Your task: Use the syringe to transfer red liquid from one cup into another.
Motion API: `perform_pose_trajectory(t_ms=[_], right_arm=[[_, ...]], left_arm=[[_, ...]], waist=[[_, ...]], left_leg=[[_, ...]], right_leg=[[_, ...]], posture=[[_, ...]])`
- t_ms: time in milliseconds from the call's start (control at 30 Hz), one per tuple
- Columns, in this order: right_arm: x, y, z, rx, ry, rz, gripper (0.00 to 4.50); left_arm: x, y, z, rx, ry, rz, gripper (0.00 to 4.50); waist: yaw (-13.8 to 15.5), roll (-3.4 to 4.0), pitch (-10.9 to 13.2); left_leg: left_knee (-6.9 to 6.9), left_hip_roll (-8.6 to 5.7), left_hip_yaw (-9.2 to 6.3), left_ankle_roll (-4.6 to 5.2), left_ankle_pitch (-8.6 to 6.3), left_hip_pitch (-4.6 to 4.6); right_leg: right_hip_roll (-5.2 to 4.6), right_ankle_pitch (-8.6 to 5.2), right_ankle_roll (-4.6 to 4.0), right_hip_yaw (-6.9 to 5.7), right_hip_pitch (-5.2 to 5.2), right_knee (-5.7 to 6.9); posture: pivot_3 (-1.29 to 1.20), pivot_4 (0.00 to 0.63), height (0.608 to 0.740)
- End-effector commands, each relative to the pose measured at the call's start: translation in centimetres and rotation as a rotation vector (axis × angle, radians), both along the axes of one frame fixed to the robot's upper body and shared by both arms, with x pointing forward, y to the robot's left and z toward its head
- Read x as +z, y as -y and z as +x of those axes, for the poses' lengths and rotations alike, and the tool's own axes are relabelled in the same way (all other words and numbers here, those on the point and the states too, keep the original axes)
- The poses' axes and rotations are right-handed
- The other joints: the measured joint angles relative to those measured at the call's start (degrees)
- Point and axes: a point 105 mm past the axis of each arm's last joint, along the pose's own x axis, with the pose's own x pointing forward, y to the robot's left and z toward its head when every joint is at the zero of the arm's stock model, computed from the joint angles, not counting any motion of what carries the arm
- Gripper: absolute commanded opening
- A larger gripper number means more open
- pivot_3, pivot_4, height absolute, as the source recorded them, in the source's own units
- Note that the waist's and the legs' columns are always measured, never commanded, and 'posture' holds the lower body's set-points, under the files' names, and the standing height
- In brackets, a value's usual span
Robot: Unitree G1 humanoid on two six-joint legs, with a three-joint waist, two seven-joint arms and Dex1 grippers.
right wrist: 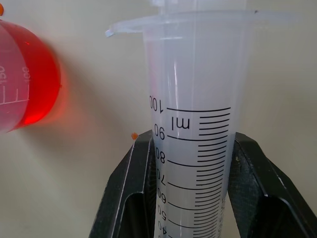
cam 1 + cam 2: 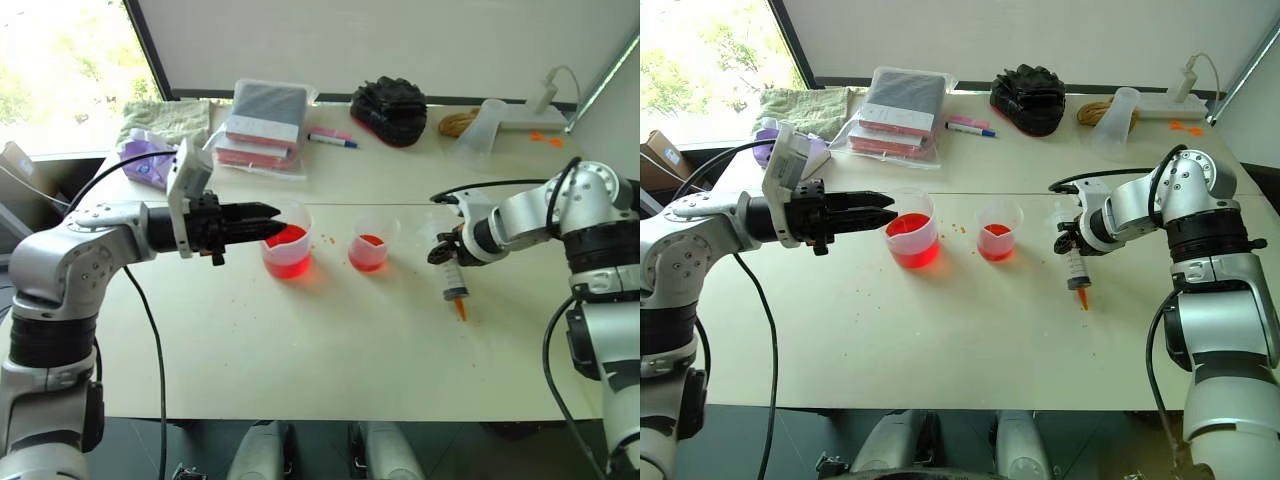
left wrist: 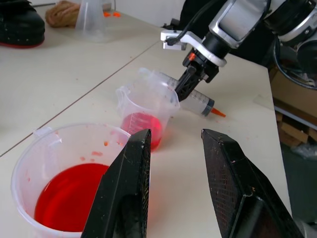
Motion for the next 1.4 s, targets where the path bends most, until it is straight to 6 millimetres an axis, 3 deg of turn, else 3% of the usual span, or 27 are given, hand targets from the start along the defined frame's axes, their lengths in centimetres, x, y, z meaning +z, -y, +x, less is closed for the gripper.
perform_pose_trajectory(t_ms=[33,267,467,500,767,867,1067,1200,1400], right_arm=[[1.1,0.0,0.4,-0.011,0.034,-0.009,1.34],[0.9,-0.2,0.7,-0.018,0.040,-0.019,1.34],[1.0,-0.2,0.8,-0.014,0.050,-0.026,4.29],[1.0,-0.1,0.8,-0.015,0.051,-0.029,4.40],[2.1,-0.1,0.5,0.030,0.109,-0.056,4.40],[3.8,-0.3,0.1,0.105,0.201,-0.085,4.40],[6.7,-0.4,-2.1,0.256,0.369,-0.127,4.40],[9.3,-2.2,-4.0,0.410,0.609,-0.046,4.40],[10.5,-4.3,-7.8,0.646,0.851,0.026,4.40]], left_arm=[[0.3,0.0,-0.6,-0.030,0.037,0.033,1.62],[0.3,0.0,-0.4,-0.028,0.037,0.036,1.62],[0.2,0.3,-0.3,-0.029,0.036,0.035,1.67],[0.2,0.4,-0.3,-0.029,0.035,0.033,1.67],[0.2,0.6,-0.3,-0.033,0.025,0.024,1.67],[0.1,0.6,-0.5,-0.038,0.020,0.027,1.67],[0.0,-0.2,-0.9,-0.010,0.009,0.051,1.67],[0.3,-1.1,-0.9,0.026,0.011,0.052,1.67],[0.9,-1.7,-1.0,0.065,0.018,0.023,1.67]], waist=[[0.00,0.00,0.00],[0.08,0.00,0.00],[0.00,0.00,0.00],[-0.01,0.00,0.00],[0.00,0.01,0.01],[0.06,0.01,0.01],[0.15,0.00,0.01],[0.19,0.00,0.02],[0.26,-0.02,0.02]], left_leg=[[0.00,0.00,0.00,0.00,0.00,0.00],[0.00,0.00,0.00,0.01,-0.01,-0.01],[0.00,0.01,0.00,0.02,-0.01,0.00],[0.00,0.00,0.00,0.02,-0.01,0.00],[0.00,0.01,-0.01,0.02,-0.01,-0.01],[0.00,0.01,-0.01,0.03,-0.02,-0.01],[-0.01,0.01,-0.04,0.10,-0.06,-0.02],[-0.03,0.03,-0.05,0.11,-0.07,-0.03],[-0.02,0.03,-0.08,0.12,-0.08,0.01]], right_leg=[[0.00,0.00,0.00,0.00,0.00,0.00],[0.00,0.00,0.00,0.00,0.00,-0.01],[0.00,0.00,0.00,0.00,0.00,-0.01],[0.00,0.00,0.00,0.00,0.00,-0.01],[0.00,0.00,0.00,0.00,0.00,-0.02],[0.00,0.00,0.00,0.00,0.00,-0.03],[0.00,0.00,0.01,-0.01,0.01,-0.11],[-0.01,0.00,0.01,-0.01,0.00,-0.13],[0.00,0.00,0.02,-0.04,0.09,-0.17]], posture=[[0.00,0.150,0.740],[0.00,0.150,0.740],[0.00,0.150,0.740],[0.00,0.150,0.740],[0.00,0.150,0.740],[0.00,0.150,0.740],[0.00,0.150,0.740],[0.00,0.150,0.740],[0.00,0.150,0.740]])
